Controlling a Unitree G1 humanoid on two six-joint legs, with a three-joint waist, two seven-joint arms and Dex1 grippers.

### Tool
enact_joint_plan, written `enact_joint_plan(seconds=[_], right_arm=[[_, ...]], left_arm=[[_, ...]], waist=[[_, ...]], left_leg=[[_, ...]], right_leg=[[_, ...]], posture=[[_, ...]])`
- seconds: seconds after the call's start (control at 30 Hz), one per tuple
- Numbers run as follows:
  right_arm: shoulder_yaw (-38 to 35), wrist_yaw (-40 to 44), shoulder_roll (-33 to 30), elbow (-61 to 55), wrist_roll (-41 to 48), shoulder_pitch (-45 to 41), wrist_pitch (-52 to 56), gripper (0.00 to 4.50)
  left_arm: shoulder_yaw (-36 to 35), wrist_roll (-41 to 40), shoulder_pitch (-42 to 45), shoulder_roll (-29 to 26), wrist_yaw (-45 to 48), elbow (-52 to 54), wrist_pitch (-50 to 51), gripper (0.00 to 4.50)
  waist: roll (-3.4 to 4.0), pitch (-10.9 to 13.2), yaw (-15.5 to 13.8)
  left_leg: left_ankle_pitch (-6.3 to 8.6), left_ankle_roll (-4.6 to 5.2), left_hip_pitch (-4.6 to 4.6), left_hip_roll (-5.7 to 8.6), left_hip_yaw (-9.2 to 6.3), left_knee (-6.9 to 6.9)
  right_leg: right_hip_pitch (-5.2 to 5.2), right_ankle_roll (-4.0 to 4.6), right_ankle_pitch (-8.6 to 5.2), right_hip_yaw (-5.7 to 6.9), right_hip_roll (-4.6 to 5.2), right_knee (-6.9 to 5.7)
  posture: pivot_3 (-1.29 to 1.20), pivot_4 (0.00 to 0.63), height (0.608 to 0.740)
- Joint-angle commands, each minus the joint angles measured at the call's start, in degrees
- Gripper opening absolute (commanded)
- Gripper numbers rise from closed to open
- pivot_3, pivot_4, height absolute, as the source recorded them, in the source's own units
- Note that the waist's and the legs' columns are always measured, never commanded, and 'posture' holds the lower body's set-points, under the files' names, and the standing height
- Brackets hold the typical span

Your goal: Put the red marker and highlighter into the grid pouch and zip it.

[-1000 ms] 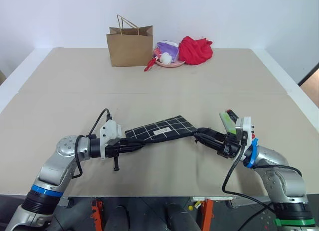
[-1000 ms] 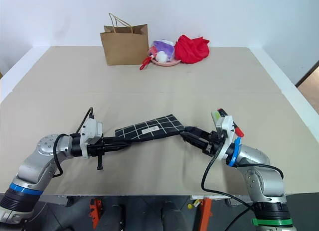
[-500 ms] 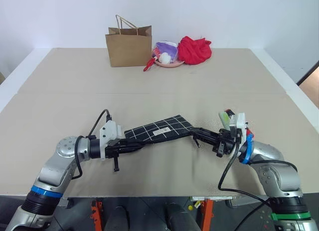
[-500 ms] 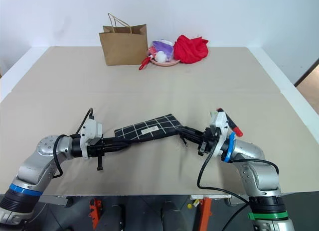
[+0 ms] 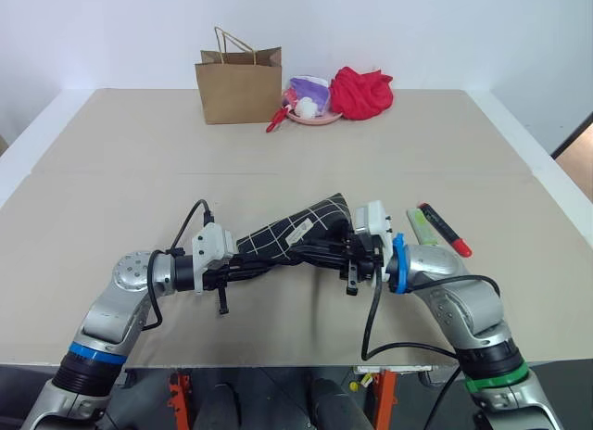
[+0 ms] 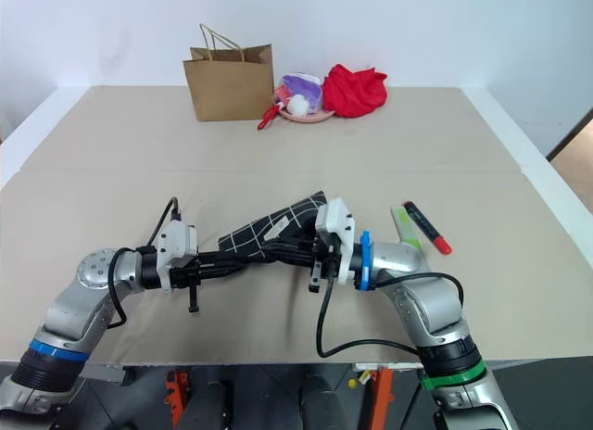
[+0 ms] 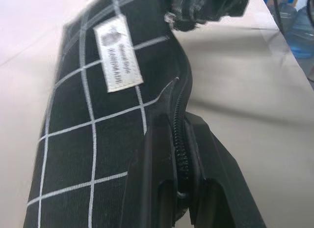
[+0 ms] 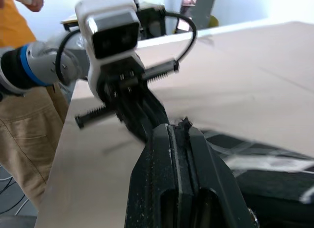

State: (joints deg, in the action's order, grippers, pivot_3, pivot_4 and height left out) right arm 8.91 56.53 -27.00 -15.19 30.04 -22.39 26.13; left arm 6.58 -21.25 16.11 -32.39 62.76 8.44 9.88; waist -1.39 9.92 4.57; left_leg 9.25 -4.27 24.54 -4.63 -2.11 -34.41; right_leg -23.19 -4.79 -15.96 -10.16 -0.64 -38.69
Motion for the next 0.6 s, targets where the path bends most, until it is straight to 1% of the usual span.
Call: enact_joint_plan(seconds=[0.03,0.13,0.27,0.47,0.6], right_arm=[[1.4,0.7,-0.2,-0.6,-0.6,-0.6,0.2,0.04],[1.9,1.1,-0.4,-0.4,-1.1,-0.6,0.3,0.04],[5.1,0.2,-0.9,0.0,-6.1,0.5,-1.7,0.04],[5.1,-0.1,-2.6,-0.7,-9.7,1.0,-3.4,0.04],[4.6,1.0,-3.6,-1.3,-9.6,1.3,-4.0,0.04]], left_arm=[[-0.4,-0.4,0.7,0.5,-0.5,2.4,-1.2,0.00],[-0.5,-0.4,0.6,0.5,-0.5,2.5,-1.2,0.00],[-1.3,-1.0,0.6,0.8,-1.7,2.7,-0.6,0.00],[-1.3,-1.1,-0.4,0.3,-1.8,3.0,-0.4,0.00],[-1.7,-1.4,-0.5,0.4,-2.4,2.8,0.3,0.00]], waist=[[0.00,0.0,0.0],[0.00,0.0,0.0],[0.00,0.0,0.0],[0.00,0.0,0.0],[-0.01,0.0,0.0]], left_leg=[[0.00,0.00,0.01,0.00,0.00,0.00],[0.00,0.00,0.03,0.00,0.00,0.00],[0.00,0.00,0.02,0.00,0.00,0.00],[0.00,0.00,0.03,0.00,0.00,-0.01],[0.00,0.00,0.03,0.00,0.00,-0.01]], right_leg=[[0.00,-0.01,-0.01,0.00,0.00,0.00],[-0.01,-0.01,-0.01,0.00,0.00,0.00],[-0.02,-0.01,-0.01,0.00,0.00,0.00],[-0.03,-0.01,-0.01,0.00,0.00,0.00],[-0.03,-0.01,-0.01,0.00,0.00,0.00]], posture=[[0.00,0.150,0.740],[0.00,0.150,0.740],[0.00,0.150,0.740],[0.00,0.150,0.740],[0.00,0.150,0.740]])
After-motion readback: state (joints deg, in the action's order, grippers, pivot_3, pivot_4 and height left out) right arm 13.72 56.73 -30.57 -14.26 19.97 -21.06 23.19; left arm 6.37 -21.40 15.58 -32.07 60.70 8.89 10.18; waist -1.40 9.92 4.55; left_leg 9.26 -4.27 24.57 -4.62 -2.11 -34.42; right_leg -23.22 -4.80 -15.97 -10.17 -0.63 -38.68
